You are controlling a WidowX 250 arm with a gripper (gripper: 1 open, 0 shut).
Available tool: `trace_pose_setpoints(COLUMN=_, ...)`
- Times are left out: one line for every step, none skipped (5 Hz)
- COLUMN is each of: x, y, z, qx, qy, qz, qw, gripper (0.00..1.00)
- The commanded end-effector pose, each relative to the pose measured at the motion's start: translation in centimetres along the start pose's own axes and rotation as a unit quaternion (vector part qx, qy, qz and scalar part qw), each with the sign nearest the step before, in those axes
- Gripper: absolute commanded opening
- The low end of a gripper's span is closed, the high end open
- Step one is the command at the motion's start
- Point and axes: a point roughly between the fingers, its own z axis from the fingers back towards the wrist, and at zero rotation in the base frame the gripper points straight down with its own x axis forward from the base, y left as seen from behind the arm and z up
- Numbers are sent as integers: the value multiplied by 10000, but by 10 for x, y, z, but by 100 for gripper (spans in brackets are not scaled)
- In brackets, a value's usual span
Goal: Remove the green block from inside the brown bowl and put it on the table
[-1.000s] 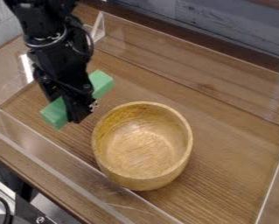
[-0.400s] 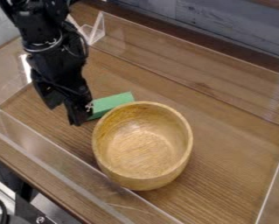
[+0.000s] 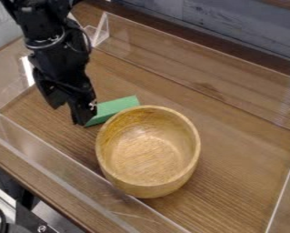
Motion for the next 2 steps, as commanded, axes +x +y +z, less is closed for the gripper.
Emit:
trace_pose_setpoints(x=11, y=10, z=9, qx=82, qy=-205, qz=70, qw=9997, gripper=100)
trace_pose_setpoints(x=13, y=14, z=8, qx=42, qy=-205, qz=100, qw=9997, gripper=100)
